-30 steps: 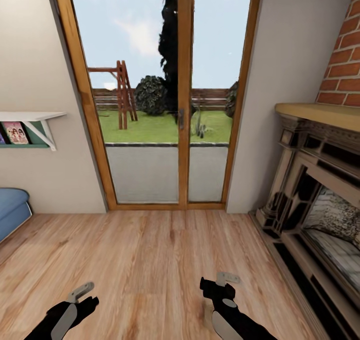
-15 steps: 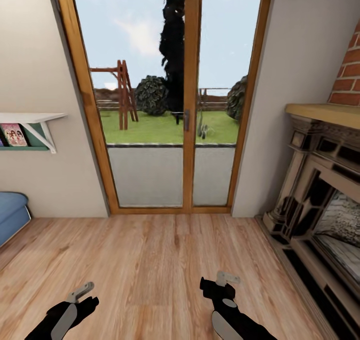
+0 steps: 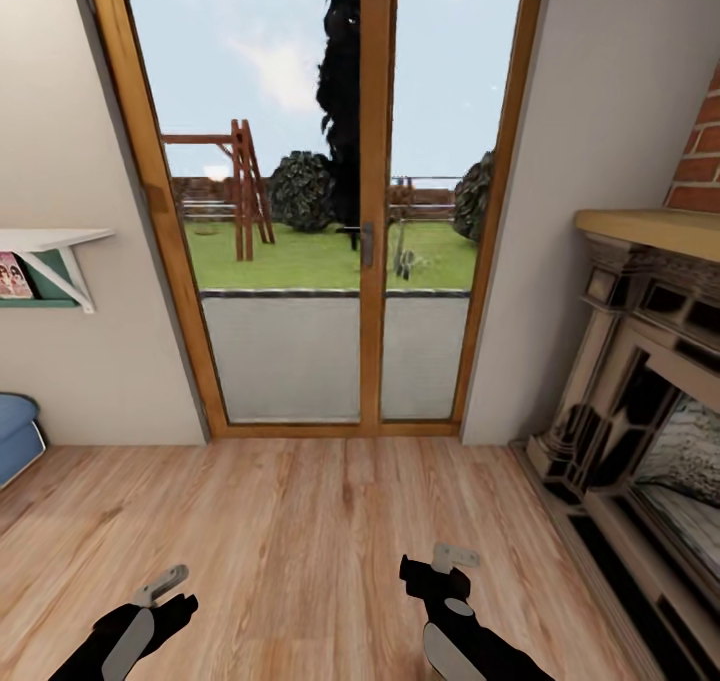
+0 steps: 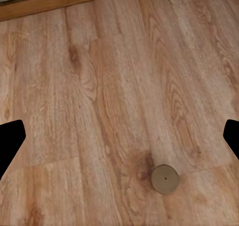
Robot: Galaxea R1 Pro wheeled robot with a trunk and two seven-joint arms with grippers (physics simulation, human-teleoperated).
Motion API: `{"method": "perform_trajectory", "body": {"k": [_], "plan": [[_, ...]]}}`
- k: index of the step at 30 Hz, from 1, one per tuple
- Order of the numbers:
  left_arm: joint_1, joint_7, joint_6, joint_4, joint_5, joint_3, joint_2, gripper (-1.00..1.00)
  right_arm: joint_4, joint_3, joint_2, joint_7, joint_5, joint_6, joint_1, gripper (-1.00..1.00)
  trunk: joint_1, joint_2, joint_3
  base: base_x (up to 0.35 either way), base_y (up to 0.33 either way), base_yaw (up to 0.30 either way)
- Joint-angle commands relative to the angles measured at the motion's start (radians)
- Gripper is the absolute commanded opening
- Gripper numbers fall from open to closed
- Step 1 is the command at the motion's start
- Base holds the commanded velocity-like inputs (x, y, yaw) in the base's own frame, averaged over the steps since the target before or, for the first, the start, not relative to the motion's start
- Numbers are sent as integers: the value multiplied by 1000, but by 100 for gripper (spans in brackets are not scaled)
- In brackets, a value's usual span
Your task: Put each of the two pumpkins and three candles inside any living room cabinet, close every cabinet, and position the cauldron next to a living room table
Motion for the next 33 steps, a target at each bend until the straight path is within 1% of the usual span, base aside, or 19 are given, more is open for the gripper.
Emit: {"method": "perform_trajectory", "body": {"k": [1, 23, 26, 33], "plan": [[0, 7, 5, -2, 11, 1, 0, 100, -2, 6, -1, -7, -7, -2, -2, 100, 1, -1, -1, 252, -29, 0], [0, 7, 5, -2, 11, 0, 0, 100, -2, 6, -1, -7, -7, -2, -2, 100, 1, -1, -1, 259, -6, 0], [0, 7, 5, -2, 11, 0, 0, 100, -2, 6, -1, -7, -7, -2, -2, 100, 1, -1, -1, 131, -44, 0], [-1, 6, 5, -10, 12, 0, -2, 100, -2, 6, -1, -7, -7, -2, -2, 100, 1, -1, -1, 20, -7, 0]]}}
